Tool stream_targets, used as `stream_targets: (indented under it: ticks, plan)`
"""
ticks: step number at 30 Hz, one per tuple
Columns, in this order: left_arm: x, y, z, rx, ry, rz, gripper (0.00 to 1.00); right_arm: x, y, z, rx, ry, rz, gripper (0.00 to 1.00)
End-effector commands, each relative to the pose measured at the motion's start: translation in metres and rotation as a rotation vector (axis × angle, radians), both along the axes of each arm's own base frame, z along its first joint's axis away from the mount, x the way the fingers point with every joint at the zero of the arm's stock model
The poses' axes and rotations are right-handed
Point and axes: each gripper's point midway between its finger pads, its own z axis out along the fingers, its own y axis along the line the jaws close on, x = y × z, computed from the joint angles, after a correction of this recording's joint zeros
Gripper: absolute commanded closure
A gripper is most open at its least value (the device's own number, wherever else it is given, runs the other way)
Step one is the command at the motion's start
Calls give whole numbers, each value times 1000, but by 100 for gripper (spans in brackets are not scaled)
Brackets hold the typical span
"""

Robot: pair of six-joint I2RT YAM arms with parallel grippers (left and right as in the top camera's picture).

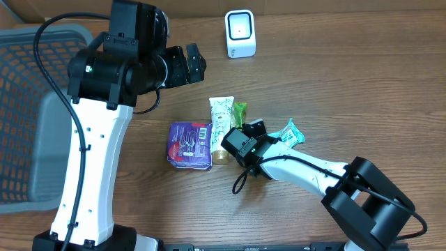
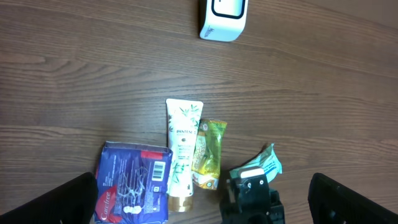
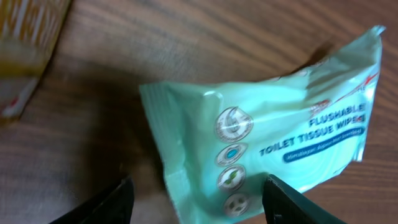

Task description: Scan the item barcode

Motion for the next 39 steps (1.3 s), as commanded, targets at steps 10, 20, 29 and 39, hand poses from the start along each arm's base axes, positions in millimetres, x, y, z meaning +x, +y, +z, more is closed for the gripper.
stream_targets:
  ticks: [10,20,29,39]
  plan:
    - [-1,2,1,7,-7,-12,0,25,-37,-1,-59,-101,-91,40]
    - [-1,2,1,7,-7,-12,1,27,-40,-2,-45,-98,-114,96]
    - [-1,2,1,7,-7,-12,0,41,-19,32,71,-129,-164,96]
    - [-1,2,1,6,-7,-12,0,51,-19,100,399,-73,-276,96]
